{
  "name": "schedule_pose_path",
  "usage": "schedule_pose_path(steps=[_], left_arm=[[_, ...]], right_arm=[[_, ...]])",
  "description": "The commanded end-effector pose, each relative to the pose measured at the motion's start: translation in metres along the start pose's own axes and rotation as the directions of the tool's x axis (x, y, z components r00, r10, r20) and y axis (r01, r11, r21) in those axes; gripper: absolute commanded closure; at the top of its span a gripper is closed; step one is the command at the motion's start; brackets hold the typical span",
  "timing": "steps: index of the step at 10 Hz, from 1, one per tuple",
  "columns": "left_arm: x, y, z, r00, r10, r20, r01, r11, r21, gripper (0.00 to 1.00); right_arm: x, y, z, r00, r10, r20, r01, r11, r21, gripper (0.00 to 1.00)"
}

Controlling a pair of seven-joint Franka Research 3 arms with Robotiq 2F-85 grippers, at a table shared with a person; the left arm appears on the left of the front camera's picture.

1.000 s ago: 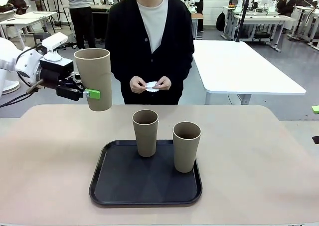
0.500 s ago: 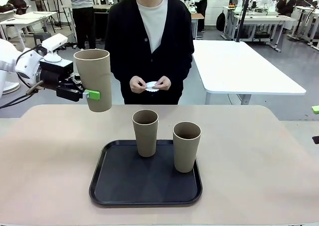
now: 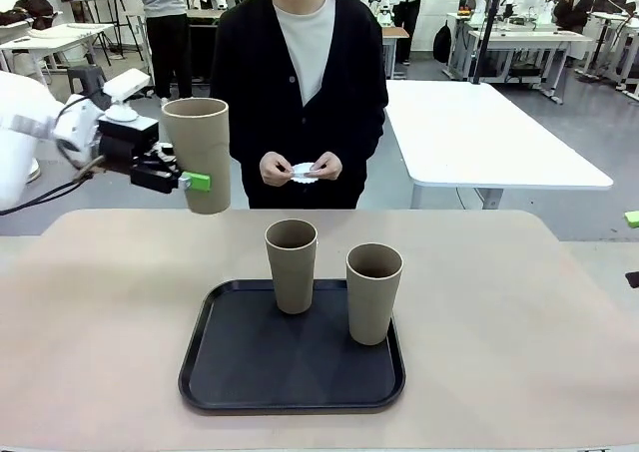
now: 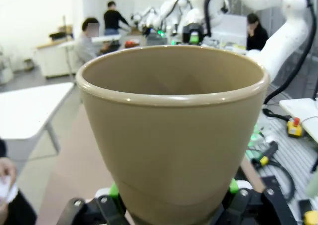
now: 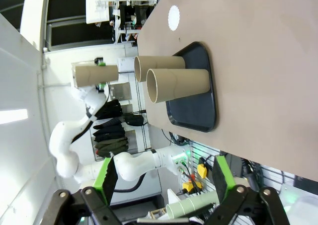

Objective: Place coasters on the table and set cups on them.
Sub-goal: Pick up one Reusable plastic cup and place it on a coaster set by the human.

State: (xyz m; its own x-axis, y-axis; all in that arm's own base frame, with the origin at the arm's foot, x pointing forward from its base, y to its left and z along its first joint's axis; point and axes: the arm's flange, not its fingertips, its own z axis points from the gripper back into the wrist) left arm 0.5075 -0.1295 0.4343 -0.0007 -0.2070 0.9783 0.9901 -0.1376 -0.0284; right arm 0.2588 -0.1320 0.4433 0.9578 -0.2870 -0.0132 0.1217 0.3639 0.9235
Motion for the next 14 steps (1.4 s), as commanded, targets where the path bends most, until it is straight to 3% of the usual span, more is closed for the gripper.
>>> schedule_pose_path(steps=[1,4,6,11,12,14], left_arm=[[-0.001,0.070,-0.010,1.000,-0.019,-0.023,0.018,0.999,-0.028,0.17],[-0.013,0.136,-0.030,1.000,-0.031,-0.005,0.031,0.999,0.010,0.17],[-0.024,0.151,-0.060,0.999,-0.038,-0.039,0.039,0.999,0.029,0.17],[-0.040,0.158,-0.099,0.995,-0.096,-0.001,0.096,0.995,0.035,0.17],[-0.041,0.150,-0.101,0.997,-0.061,-0.043,0.061,0.998,-0.001,0.17],[-0.041,0.150,-0.101,0.997,-0.061,-0.043,0.061,0.998,-0.001,0.17]], right_arm=[[0.002,0.000,0.000,1.000,0.004,0.001,-0.004,1.000,0.017,0.00],[0.002,0.000,0.000,1.000,0.004,0.001,-0.004,1.000,0.017,0.00],[0.002,0.000,0.000,1.000,0.004,0.001,-0.004,1.000,0.017,0.00],[0.002,0.000,0.000,1.000,0.004,0.001,-0.004,1.000,0.017,0.00],[0.002,0.000,0.000,1.000,0.004,0.001,-0.004,1.000,0.017,0.00],[0.002,0.000,0.000,1.000,0.004,0.001,-0.004,1.000,0.017,0.00]])
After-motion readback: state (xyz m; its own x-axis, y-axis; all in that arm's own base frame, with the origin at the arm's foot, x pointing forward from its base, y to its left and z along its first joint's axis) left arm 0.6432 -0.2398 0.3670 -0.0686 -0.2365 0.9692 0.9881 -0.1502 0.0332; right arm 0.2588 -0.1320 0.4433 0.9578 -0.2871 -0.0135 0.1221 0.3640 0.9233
